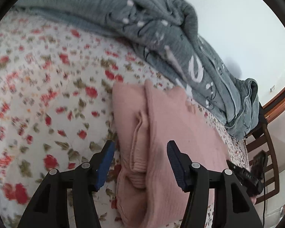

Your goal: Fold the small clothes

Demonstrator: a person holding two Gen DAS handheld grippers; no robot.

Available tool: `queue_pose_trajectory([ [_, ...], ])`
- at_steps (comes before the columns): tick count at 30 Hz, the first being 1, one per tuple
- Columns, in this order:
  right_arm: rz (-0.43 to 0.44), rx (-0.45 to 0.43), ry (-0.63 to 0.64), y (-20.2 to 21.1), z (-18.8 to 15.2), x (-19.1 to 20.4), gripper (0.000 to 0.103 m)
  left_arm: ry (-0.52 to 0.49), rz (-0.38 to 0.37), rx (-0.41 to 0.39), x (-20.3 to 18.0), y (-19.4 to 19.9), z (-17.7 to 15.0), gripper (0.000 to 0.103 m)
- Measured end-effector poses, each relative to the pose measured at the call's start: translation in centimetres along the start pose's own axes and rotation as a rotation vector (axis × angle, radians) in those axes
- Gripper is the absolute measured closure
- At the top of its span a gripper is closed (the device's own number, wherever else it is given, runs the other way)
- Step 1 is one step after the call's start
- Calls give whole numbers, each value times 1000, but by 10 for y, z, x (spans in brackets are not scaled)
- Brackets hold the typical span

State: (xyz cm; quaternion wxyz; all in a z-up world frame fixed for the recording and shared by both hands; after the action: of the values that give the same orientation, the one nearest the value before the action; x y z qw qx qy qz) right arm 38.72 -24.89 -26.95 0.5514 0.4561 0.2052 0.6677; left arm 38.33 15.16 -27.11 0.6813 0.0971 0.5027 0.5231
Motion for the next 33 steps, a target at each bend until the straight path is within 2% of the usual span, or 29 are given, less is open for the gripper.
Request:
queue_pose_trajectory([
  [1, -3, -1, 0, -3, 2, 0, 38, 11, -14, 27, 0, -9, -1, 48],
  [6, -16, -2, 38, -14, 8, 3, 35, 32, -56, 37, -9, -28, 8, 40],
  [8, -22, -3, 52, -19, 12, 3, 34, 33, -39, 44, -10, -33, 9, 43],
  [9, -28, -5, 59, -22, 14, 5, 36, 41, -19, 36, -9, -33, 10, 50],
  [10, -15, 4, 64, -24, 14, 8, 54, 57, 10, 38, -6, -33, 9, 72],
  [11, -15, 5, 64, -25, 14, 10, 60, 75, -8, 47, -6, -34, 9, 78],
  [13, -47, -15, 92, -17, 15, 15, 80, 118, -56, 46, -5, -30, 9, 81],
  [17, -15, -45, 67, 13, 10, 20, 83, 120, -68, 60, -18, -7, 3, 82],
  [22, -9, -51, 60, 55, -18, 27, 83, 41, -44, 57, -41, 28, -24, 82],
  [30, -6, -19, 129, 124, -91, 20, 83, -12, -76, 115, -47, 88, -108, 81],
  [33, -12, -9, 124, 131, -117, 11, 82, -26, -66, 112, -43, 93, -126, 80],
])
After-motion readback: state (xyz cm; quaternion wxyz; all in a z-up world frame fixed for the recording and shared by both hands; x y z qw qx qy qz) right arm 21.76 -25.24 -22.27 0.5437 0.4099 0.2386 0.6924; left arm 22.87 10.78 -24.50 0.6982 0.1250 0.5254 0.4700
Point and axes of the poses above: each gripper's, at about its wrist camera, not at the fingertips, and y roughly against the way its jaws point, x to its left, z to its top, the point moved 8 cm from there along -y, roughly the way its jaws point
